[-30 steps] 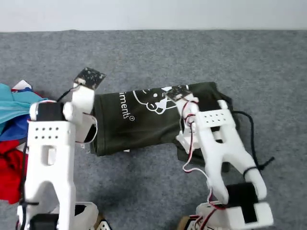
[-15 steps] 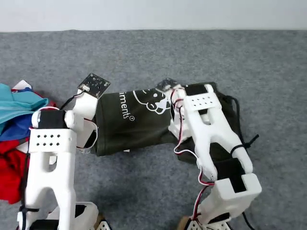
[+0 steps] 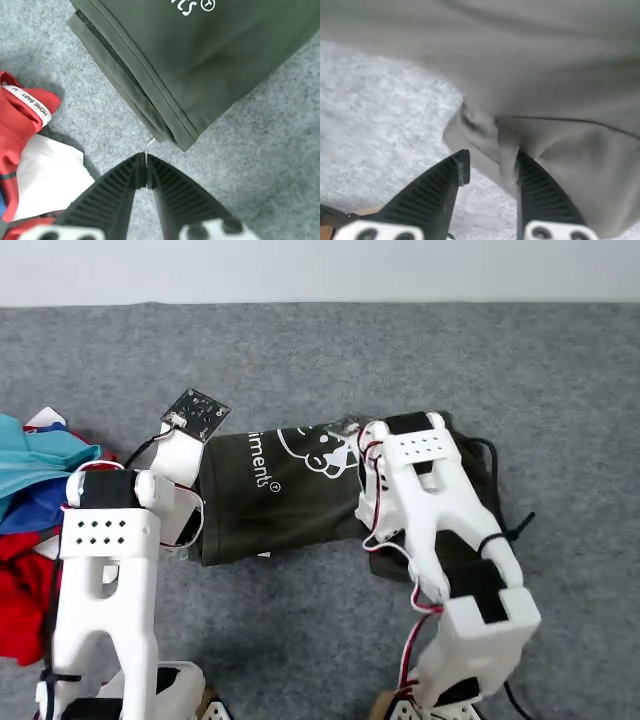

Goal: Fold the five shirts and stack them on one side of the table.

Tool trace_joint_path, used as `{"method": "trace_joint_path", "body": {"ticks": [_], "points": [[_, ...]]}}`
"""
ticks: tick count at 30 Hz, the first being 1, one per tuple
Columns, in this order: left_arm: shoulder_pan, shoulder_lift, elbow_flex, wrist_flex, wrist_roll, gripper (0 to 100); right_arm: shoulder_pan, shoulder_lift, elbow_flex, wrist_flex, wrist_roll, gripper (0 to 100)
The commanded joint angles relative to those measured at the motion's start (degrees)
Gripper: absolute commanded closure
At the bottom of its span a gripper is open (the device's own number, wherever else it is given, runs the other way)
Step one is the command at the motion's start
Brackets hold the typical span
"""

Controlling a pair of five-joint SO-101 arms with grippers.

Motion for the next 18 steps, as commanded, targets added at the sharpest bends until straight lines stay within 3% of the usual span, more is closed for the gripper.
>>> {"method": "trace_joint_path", "body": {"ticks": [1, 4, 10, 18], "points": [[-0.44, -1.58, -0.22, -0.97, -0.44, 99, 1.45, 2.51, -2.73, -2.15, 0.35, 84.0], [-0.44, -1.58, -0.22, -0.97, -0.44, 99, 1.45, 5.05, -2.73, -4.00, 0.44, 85.0], [-0.44, -1.58, -0.22, -0.79, -0.26, 99, 1.45, 5.85, -6.33, -5.14, 0.53, 98.4], [-0.44, -1.58, -0.22, -0.62, -0.18, 99, -0.31, 5.93, -25.58, 9.36, 0.53, 98.7]]}}
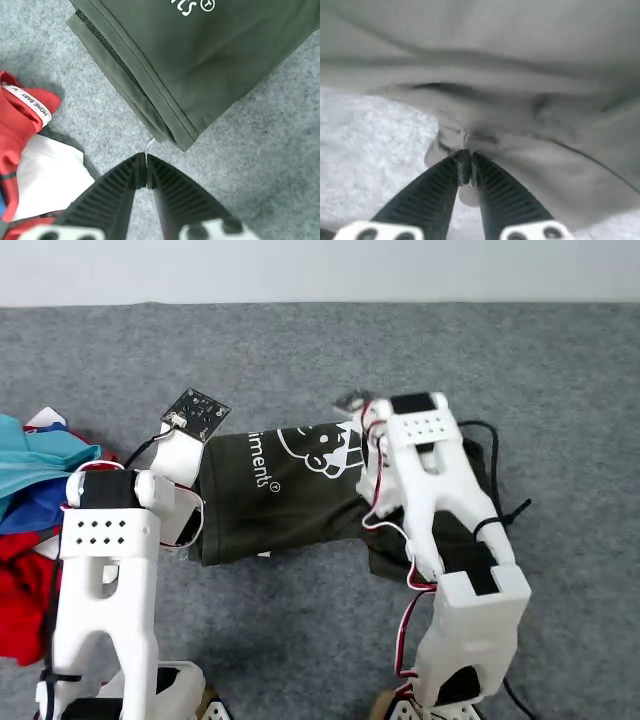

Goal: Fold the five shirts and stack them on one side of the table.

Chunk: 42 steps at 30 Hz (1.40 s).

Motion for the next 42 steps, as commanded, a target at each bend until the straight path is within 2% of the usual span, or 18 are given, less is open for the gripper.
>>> {"method": "trace_joint_path", "body": {"ticks": [1, 12, 17, 28, 36, 42], "points": [[-0.35, -1.58, -0.31, -0.62, -0.18, 99, -1.80, -0.48, -10.73, 6.73, 0.53, 98.7], [-0.35, -1.58, -0.22, -0.62, -0.35, 99, -8.75, 3.74, -12.48, 10.51, 0.44, 98.5], [-0.35, -1.58, -0.22, -0.53, -0.35, 99, -7.87, 8.13, -12.13, 11.30, 0.26, 98.7], [-0.35, -1.58, -0.22, -0.70, -0.44, 99, -5.76, 7.96, -2.20, 11.30, 2.20, 97.5], [-0.35, -1.58, -0.22, -0.70, -0.44, 99, -6.73, -4.79, -1.76, 11.38, 2.11, 79.8], [-0.35, -1.58, -0.22, -0.53, -0.18, 99, -6.02, -18.68, 9.85, 11.38, 2.37, 81.9]]}}
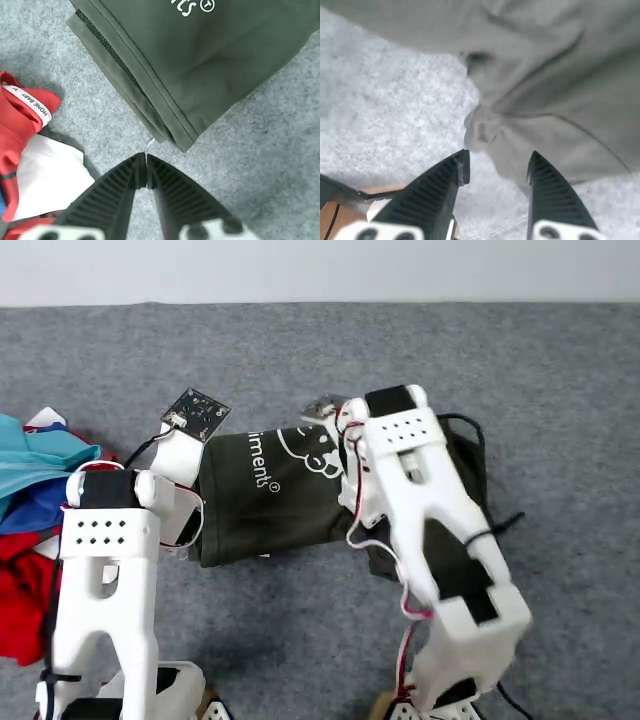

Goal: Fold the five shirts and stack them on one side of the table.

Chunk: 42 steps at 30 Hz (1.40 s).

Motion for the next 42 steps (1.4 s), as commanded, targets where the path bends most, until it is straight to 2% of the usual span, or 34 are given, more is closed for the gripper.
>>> {"method": "trace_joint_path", "body": {"ticks": [1, 4, 7, 13, 17, 22, 27, 33, 42], "points": [[-0.35, -1.67, -0.22, -0.53, -0.09, 99, 0.92, -10.59, 8.35, 2.42, 0.70, 83.8], [-0.70, -2.11, -0.22, -0.53, 0.35, 99, 3.65, -14.99, 14.68, 2.24, 0.53, 92.2], [-3.52, -2.11, -0.40, -0.97, 4.75, 99, 8.84, -16.92, 17.41, 1.89, 0.44, 99.3], [-10.37, -1.67, -0.22, -2.11, 6.86, 99, 18.68, -16.92, 17.76, -3.03, -3.78, 99.0], [-11.25, -1.67, -0.31, -2.73, 6.68, 99, 19.74, -16.92, 19.08, -8.75, -8.26, 98.3], [-11.16, -1.58, -0.31, -6.07, 6.68, 99, 20.44, -13.41, 22.95, -16.04, -11.43, 85.7], [-11.08, -1.49, -0.22, -8.70, 6.68, 99, 23.25, -4.44, 23.03, -20.88, -12.04, 85.5], [-11.08, -1.49, -0.22, -8.70, 6.68, 99, 27.47, -1.10, 20.66, -19.82, -12.04, 85.5], [-11.08, -1.49, -0.22, -8.53, 6.68, 99, 27.74, -1.10, 18.29, -15.60, -12.13, 85.5]]}}
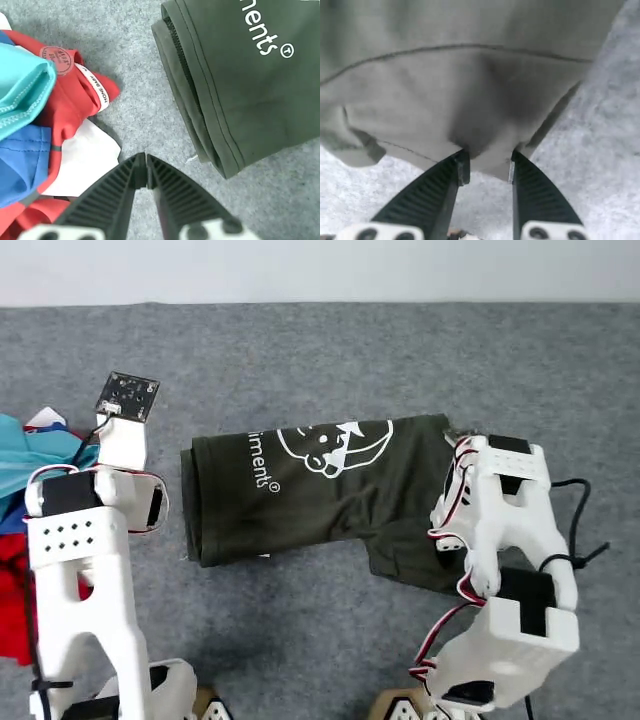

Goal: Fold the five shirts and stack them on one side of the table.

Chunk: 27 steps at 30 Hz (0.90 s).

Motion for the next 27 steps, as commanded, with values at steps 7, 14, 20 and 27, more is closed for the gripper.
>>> {"method": "trace_joint_path", "body": {"ticks": [7, 14, 20, 27], "points": [[-0.26, -1.49, -0.22, -1.14, 0.35, 99, 2.95, 0.40, -8.35, 4.35, -0.79, 85.5], [-0.18, -1.49, -0.22, -1.14, 0.35, 99, 2.51, 7.08, -9.41, 1.63, -0.79, 85.5], [-0.18, -1.49, -0.22, -1.14, 0.00, 99, 1.80, 9.19, -13.63, 2.15, -0.70, 99.3], [-0.18, -1.49, -0.22, -1.05, -2.73, 99, -6.11, 4.62, -18.73, 4.70, -0.79, 99.0]]}}
